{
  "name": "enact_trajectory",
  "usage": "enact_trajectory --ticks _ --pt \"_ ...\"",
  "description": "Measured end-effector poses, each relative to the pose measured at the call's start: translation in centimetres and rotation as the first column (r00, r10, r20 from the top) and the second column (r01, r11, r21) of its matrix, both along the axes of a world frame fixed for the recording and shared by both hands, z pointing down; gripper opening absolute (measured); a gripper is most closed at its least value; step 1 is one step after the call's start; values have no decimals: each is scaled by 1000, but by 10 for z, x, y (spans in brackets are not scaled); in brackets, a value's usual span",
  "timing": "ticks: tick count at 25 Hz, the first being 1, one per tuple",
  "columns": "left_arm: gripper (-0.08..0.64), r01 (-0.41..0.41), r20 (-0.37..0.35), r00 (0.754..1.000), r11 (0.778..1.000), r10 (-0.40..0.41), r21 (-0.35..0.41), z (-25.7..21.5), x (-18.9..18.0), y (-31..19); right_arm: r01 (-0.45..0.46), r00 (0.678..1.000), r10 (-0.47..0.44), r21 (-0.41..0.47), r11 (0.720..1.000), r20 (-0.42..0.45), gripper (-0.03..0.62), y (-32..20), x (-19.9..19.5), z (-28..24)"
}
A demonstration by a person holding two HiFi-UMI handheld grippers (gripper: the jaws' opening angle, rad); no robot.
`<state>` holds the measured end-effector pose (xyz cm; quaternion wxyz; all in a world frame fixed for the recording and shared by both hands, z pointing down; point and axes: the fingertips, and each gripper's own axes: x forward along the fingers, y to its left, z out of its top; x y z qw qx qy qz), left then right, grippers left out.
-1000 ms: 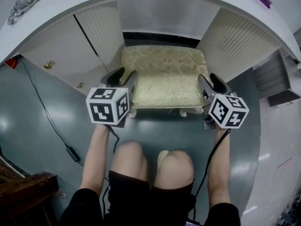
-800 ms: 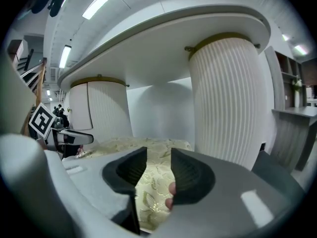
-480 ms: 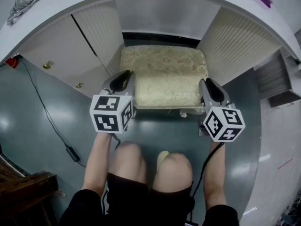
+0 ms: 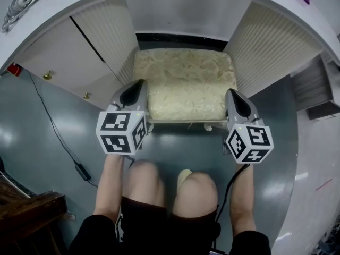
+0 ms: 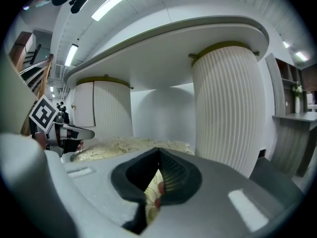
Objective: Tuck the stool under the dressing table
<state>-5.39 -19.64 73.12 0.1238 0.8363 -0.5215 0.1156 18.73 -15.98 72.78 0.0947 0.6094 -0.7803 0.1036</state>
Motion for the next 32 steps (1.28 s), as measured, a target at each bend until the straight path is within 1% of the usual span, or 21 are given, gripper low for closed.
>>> enact_trajectory --ticks 4,9,14,19,25,28,32 --pt "6 -2 -2 1000 1000 2 0 -1 2 5 7 1000 -7 5 1000 10 2 -1 0 -3" --pt "6 -3 7 1000 1000 3 2 -6 7 10 13 999 -14 38 999 31 3 5 -3 -19" --pt "6 -27 0 1000 999 27 26 -28 18 18 33 999 -34 44 998 26 3 14 -7 -38" --pt "6 -45 4 999 998 45 36 -67 23 29 47 998 -49 37 998 48 3 21 -17 -71" --pt "6 -63 -9 998 997 63 34 -128 29 40 61 994 -64 39 997 89 2 25 -22 -135" --pt "6 -72 -10 997 997 72 31 -159 29 41 66 995 -69 42 997 78 3 26 -26 -168" --pt "6 -64 -7 998 998 64 31 -203 26 39 76 995 -78 35 997 67 3 27 -32 -209"
